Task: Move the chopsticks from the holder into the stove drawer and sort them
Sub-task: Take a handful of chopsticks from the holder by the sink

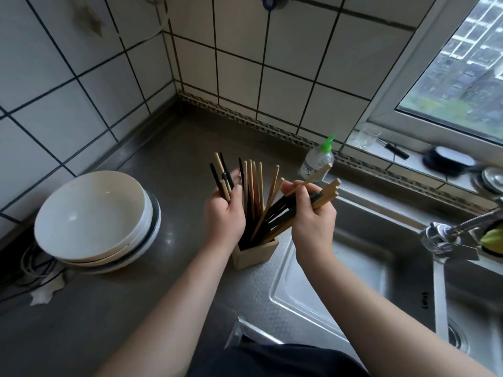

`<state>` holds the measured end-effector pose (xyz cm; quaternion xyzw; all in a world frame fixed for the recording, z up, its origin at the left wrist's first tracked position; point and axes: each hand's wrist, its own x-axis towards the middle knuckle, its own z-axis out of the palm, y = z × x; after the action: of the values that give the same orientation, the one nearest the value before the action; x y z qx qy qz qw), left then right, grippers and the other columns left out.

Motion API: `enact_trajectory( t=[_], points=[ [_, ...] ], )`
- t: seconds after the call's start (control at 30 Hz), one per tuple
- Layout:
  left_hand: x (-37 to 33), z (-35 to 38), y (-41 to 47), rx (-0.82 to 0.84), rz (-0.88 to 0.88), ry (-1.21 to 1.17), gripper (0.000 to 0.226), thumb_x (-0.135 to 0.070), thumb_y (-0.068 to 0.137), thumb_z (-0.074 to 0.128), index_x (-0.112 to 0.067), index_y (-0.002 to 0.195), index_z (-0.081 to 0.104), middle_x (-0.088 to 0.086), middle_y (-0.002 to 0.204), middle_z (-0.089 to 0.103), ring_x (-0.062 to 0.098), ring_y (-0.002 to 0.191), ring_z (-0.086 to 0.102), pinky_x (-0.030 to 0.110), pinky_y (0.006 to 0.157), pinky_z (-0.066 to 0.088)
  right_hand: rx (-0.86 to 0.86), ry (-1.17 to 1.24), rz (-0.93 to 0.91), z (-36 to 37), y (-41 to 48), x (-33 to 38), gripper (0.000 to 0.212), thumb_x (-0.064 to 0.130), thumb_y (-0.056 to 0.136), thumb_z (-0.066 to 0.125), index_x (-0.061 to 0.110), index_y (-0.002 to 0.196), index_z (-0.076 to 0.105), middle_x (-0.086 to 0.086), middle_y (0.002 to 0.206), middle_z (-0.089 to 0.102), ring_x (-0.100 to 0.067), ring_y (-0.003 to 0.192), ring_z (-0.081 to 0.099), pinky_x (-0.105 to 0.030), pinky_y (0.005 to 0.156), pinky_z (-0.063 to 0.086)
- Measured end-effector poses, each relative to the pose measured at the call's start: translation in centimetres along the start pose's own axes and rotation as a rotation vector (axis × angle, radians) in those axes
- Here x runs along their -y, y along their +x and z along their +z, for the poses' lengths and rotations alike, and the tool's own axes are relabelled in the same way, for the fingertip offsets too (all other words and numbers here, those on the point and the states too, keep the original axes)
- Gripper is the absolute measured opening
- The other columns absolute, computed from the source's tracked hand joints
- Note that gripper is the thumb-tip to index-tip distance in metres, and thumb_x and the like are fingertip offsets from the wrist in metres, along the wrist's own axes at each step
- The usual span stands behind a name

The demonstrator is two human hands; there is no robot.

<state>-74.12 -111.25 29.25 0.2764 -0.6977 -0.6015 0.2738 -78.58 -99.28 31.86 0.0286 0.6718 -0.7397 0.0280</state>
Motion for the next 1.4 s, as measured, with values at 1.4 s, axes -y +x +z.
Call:
enact_trajectory(
  t=[1.4],
  points=[
    [-15.5,2.2,-2.0,0.105,0.451,-0.163,0.027,-0.008,0.102,0.049,-0.005,0.126,0.062,-0.010,0.121,0.066,0.005,0.118,0.061,0.034,0.102,0.049,-0.147,0.526,-0.223,-8.1,4.7,14.3,0.019,0.015,0.101,0.046,0.007,0.096,0.062,-0.014,0.099,0.074,-0.027,0.097,0.071,-0.042,0.094,0.054]
  ],
)
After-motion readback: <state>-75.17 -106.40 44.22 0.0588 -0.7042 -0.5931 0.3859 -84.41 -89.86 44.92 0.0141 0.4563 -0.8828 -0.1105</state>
